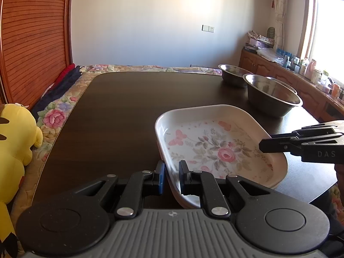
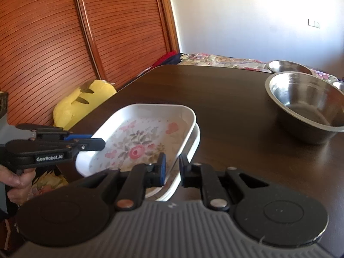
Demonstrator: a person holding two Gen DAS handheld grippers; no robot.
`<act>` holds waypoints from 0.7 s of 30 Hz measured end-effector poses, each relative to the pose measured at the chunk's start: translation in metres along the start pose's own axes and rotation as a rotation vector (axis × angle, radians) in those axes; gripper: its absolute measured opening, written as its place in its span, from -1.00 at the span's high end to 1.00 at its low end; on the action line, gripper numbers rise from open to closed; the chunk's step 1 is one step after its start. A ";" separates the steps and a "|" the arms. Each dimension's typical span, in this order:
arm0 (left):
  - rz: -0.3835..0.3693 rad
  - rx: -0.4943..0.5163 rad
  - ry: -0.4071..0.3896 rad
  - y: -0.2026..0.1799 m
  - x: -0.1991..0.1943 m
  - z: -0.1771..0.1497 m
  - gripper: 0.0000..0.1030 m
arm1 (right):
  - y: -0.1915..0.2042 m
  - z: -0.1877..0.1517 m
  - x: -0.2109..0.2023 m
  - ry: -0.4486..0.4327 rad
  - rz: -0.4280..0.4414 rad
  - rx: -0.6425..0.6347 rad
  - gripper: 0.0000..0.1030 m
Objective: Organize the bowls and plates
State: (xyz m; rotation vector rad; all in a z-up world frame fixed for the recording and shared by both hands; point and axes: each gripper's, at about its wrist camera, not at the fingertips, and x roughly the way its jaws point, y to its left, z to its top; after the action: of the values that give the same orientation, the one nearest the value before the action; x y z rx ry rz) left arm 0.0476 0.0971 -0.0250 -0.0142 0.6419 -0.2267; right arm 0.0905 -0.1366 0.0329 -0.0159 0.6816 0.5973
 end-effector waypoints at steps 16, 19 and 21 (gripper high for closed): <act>-0.003 -0.001 -0.001 -0.001 0.008 0.002 0.71 | -0.003 -0.014 -0.005 -0.043 -0.031 0.050 0.71; -0.009 -0.008 0.001 0.000 0.009 0.003 0.71 | -0.002 -0.015 -0.006 -0.050 -0.025 0.064 0.71; -0.005 -0.020 -0.004 0.002 0.009 0.004 0.64 | -0.002 -0.015 -0.008 -0.062 -0.033 0.064 0.71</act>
State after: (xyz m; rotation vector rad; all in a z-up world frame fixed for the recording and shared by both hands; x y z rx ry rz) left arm 0.0572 0.0970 -0.0272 -0.0358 0.6406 -0.2250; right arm 0.0778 -0.1459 0.0256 0.0507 0.6388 0.5417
